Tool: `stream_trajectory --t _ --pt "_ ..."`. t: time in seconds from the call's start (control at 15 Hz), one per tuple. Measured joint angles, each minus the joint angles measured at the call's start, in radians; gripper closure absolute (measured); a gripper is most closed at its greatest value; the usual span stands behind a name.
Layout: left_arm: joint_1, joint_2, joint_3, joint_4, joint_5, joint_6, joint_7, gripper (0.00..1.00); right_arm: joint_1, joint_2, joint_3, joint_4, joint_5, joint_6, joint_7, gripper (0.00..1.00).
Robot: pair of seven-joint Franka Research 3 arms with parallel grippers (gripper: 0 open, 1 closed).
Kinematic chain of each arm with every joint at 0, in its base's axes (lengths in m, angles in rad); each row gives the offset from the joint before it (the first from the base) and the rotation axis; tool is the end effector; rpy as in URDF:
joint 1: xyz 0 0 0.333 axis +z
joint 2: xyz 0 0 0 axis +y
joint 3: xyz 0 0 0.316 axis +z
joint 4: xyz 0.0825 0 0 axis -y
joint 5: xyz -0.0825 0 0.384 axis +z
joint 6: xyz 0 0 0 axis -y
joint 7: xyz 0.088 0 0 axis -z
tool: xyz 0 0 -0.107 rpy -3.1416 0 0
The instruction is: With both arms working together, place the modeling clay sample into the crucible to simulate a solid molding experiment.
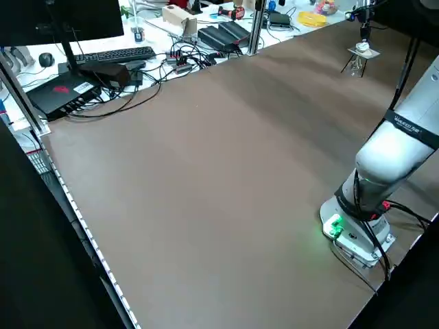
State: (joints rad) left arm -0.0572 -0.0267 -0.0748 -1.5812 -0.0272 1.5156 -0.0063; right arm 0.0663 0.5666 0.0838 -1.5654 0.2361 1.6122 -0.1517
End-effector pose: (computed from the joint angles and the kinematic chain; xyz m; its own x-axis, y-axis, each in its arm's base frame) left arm 0.5353 -0.0747 0.6295 0.9912 -0.1267 -0.0391 -0.1257 -0.9917 0.0250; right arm 0.6235 0.1124 0.2888 0.8471 0.2762 -0.4540 0.1381 -0.9394 -0.3139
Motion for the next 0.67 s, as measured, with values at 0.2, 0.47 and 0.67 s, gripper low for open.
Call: stream_trajectory --t 0.2,0.47,0.67 --pt "0.003 -0.001 -0.011 0.001 0.000 -0.001 0.004 0.00 0.000 0.000 0.000 0.000 0.000 0.000 0.000 0.82" --pt "0.004 -0.005 -0.012 0.004 0.000 -0.002 0.008 0.00 -0.002 0.000 -0.001 0.001 0.000 0.000 -0.001 0.82" --pt "0.004 -0.006 -0.014 0.004 0.000 -0.008 0.008 0.00 -0.004 0.000 -0.001 0.006 0.000 0.000 -0.001 0.83"
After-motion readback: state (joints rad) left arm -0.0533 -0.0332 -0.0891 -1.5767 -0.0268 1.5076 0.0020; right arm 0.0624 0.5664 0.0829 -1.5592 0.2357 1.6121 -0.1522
